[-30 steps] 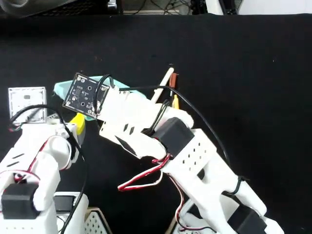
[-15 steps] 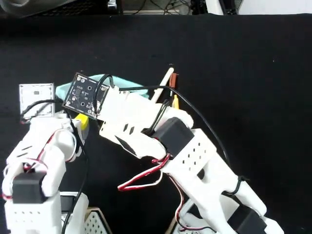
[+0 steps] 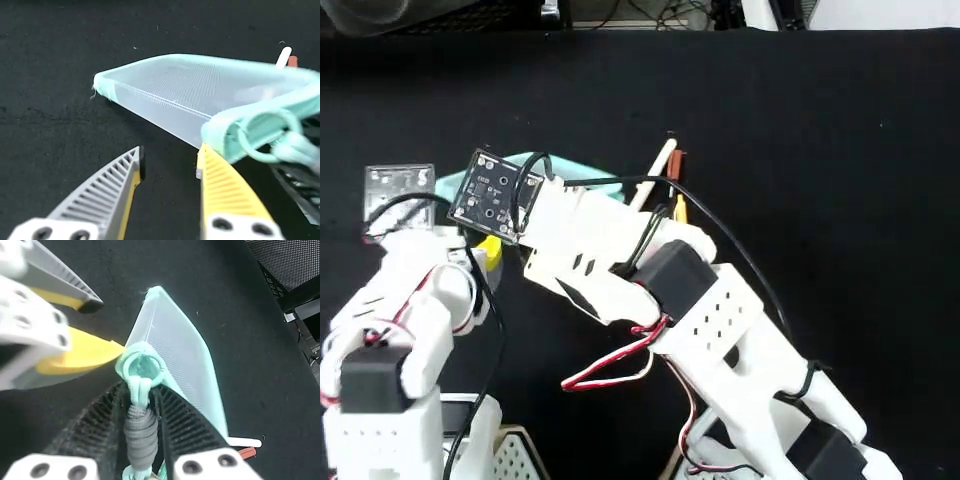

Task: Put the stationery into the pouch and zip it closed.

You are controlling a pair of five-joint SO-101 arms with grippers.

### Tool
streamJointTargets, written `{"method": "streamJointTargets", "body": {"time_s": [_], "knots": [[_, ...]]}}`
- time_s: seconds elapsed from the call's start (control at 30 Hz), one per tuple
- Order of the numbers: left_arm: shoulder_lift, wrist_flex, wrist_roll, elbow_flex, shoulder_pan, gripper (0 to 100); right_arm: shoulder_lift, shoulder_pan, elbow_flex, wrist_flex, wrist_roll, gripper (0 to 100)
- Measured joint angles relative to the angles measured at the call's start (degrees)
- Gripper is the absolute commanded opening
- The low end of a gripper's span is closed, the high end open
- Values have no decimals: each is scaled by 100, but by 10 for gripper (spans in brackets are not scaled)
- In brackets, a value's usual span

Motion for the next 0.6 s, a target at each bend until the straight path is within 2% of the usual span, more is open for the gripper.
{"method": "streamJointTargets", "body": {"time_s": [0.13, 0.27, 0.43, 0.6], "knots": [[-53, 501, 9, -624, 0, 209, 0, 0, 0, 0, 0, 12], [-79, 598, 9, -747, 185, 211, 0, 0, 0, 0, 0, 12], [-70, 501, 0, -747, 668, 212, 0, 0, 0, 0, 0, 12], [-70, 97, 0, -475, 492, 214, 9, -62, -53, 211, 141, 12]]}}
